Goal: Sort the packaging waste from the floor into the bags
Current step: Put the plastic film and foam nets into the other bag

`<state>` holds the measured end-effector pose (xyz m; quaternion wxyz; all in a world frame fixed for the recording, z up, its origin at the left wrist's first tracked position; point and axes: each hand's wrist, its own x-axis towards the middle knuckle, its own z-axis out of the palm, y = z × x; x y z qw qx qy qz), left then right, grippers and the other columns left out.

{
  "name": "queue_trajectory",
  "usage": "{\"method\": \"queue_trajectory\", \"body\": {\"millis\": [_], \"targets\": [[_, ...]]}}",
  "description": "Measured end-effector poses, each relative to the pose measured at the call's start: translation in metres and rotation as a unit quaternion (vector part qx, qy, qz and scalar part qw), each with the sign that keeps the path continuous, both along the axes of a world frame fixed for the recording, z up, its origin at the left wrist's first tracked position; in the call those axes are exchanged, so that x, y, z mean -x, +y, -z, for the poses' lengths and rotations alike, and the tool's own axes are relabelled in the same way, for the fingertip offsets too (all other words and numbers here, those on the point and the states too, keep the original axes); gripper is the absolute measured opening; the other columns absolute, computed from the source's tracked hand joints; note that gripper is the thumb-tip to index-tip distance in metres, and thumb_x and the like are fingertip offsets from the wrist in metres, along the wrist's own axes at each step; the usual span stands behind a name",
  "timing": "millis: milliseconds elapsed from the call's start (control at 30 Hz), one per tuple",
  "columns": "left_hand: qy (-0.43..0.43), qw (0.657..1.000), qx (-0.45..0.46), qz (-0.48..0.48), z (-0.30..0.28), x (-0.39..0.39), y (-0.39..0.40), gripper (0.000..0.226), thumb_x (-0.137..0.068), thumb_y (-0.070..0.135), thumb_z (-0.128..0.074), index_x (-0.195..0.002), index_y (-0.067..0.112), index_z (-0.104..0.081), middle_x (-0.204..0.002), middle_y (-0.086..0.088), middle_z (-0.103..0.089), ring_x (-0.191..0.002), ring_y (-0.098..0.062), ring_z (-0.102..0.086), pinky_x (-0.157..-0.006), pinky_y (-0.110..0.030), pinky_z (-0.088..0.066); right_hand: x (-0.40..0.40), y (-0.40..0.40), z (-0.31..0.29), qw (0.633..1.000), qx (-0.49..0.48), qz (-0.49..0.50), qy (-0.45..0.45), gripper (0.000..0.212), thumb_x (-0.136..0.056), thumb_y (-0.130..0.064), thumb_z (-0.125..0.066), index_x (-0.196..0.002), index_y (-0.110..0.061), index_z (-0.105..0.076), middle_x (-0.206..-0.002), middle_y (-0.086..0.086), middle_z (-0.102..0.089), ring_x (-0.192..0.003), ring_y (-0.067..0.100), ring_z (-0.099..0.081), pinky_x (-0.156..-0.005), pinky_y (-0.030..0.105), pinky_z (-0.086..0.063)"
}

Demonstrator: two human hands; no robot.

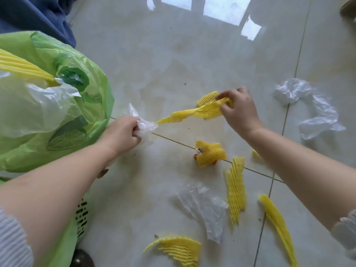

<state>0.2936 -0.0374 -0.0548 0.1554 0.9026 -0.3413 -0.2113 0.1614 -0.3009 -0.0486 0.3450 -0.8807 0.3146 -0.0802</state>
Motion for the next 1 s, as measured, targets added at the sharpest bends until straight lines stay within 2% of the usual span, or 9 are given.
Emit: {"method": "queue_trajectory", "body": {"millis": [133,267,467,567,667,767,833,900,1000], "targets": [[0.003,1.0,0.011,-0.011,0.003,0.004,-0.011,0.015,-0.08,0.001,-0.053,-0.095,0.002,-0.055,-0.103,-0.018,-0.054,-0.101,-0.032,-0.049,-0.073,-0.031,-0.032,-0.021,-0.032,0.013,0.995,0.033,0.037,0.084,0.043,-0.087,-0.004,-0.042,-0.119,-0.024,-0.063,-0.133,0.01,-0.039,-0.124,0.022,-0.043,-0.102,0.024,-0.033],[-0.005,0.999,-0.038,-0.001,0.007,0.018,-0.016,0.031,-0.086,0.01,-0.048,-0.114,0.016,-0.057,-0.117,-0.011,-0.062,-0.104,-0.033,-0.057,-0.075,-0.037,-0.042,-0.038,-0.021,0.038,0.971,0.048,-0.094,0.215,0.041,-0.092,-0.015,-0.043,-0.126,-0.032,-0.056,-0.151,0.005,-0.027,-0.139,0.026,-0.023,-0.112,0.038,-0.027],[0.006,0.999,-0.038,0.015,0.008,0.031,-0.012,0.036,-0.072,0.03,-0.028,-0.084,0.014,-0.058,-0.091,-0.008,-0.063,-0.091,-0.03,-0.055,-0.061,-0.033,-0.032,-0.034,0.006,0.061,0.944,0.179,-0.159,0.229,0.042,-0.087,-0.044,-0.053,-0.119,-0.017,-0.051,-0.127,0.01,-0.048,-0.121,0.031,-0.042,-0.09,0.038,-0.039],[0.003,0.999,-0.051,0.017,0.012,0.034,-0.009,0.038,-0.074,0.036,-0.027,-0.08,0.01,-0.054,-0.083,-0.005,-0.058,-0.086,-0.027,-0.053,-0.06,-0.034,-0.035,-0.031,0.012,0.058,0.953,0.1,-0.164,0.232,0.035,-0.088,-0.035,-0.054,-0.114,-0.012,-0.05,-0.118,0.015,-0.057,-0.108,0.033,-0.052,-0.074,0.032,-0.036],[-0.014,0.999,-0.049,0.018,0.015,0.037,-0.002,0.04,-0.076,0.052,-0.028,-0.061,0.018,-0.043,-0.074,-0.002,-0.053,-0.084,-0.028,-0.054,-0.054,-0.031,-0.031,-0.016,0.013,0.036,0.973,0.011,-0.136,0.185,0.044,-0.085,-0.027,-0.058,-0.124,-0.01,-0.046,-0.116,0.016,-0.059,-0.103,0.032,-0.054,-0.077,0.032,-0.038],[-0.026,0.999,-0.027,0.028,0.015,0.042,0.007,0.044,-0.073,0.063,-0.031,-0.052,0.024,-0.034,-0.078,-0.007,-0.057,-0.097,-0.03,-0.059,-0.06,-0.032,-0.042,0.013,0.012,0.011,0.983,-0.031,-0.143,0.115,0.022,-0.084,-0.021,-0.059,-0.102,-0.008,-0.06,-0.09,0.011,-0.058,-0.082,0.023,-0.05,-0.071,0.028,-0.038],[-0.018,0.999,-0.039,0.03,0.015,0.046,0.014,0.039,-0.073,0.05,-0.043,-0.056,0.015,-0.049,-0.084,-0.008,-0.056,-0.096,-0.033,-0.056,-0.069,-0.031,-0.039,0.038,0.017,0.004,0.976,-0.04,-0.192,0.099,0.016,-0.083,-0.02,-0.064,-0.091,-0.007,-0.066,-0.095,0.012,-0.058,-0.084,0.02,-0.051,-0.072,0.022,-0.035],[-0.015,0.999,-0.043,0.021,0.02,0.049,0.017,0.025,-0.073,0.029,-0.057,-0.066,0.006,-0.06,-0.095,-0.01,-0.058,-0.098,-0.034,-0.052,-0.08,-0.034,-0.039,0.06,0.025,0.011,0.952,-0.019,-0.275,0.134,0.019,-0.081,-0.025,-0.068,-0.093,-0.011,-0.068,-0.125,0.013,-0.052,-0.107,0.024,-0.052,-0.09,0.019,-0.036],[-0.007,0.999,-0.046,0.014,0.026,0.059,0.023,0.011,-0.07,0.004,-0.066,-0.081,0.001,-0.066,-0.12,-0.014,-0.057,-0.114,-0.037,-0.046,-0.095,-0.037,-0.036,0.086,0.044,0.031,0.888,0.079,-0.384,0.241,0.025,-0.078,-0.039,-0.068,-0.094,-0.019,-0.066,-0.15,0.008,-0.031,-0.135,0.027,-0.034,-0.106,0.037,-0.035]]}}
